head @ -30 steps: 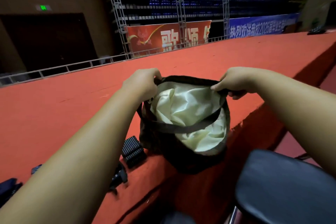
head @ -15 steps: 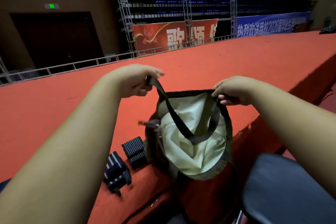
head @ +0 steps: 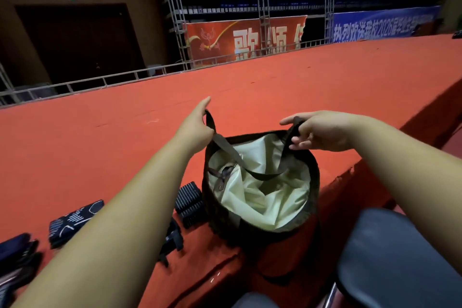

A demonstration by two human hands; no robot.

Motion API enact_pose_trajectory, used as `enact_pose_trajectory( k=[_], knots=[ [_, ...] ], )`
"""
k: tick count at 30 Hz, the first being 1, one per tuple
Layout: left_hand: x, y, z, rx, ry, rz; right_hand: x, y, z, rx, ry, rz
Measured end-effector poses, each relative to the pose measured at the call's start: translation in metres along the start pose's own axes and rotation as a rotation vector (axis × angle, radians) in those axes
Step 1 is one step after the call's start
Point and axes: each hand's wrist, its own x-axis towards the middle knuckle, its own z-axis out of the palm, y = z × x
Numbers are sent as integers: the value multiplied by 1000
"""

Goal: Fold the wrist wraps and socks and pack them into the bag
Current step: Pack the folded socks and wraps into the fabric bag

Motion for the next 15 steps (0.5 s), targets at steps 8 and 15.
enact_pose_trajectory(
  k=[8,15],
  knots=[
    [6,-20,5,530,-170,166,8,0,16,-322,-56,-44],
    [5,-11,2,149,-187,-88,16,5,8,-311,50,-29]
  ],
)
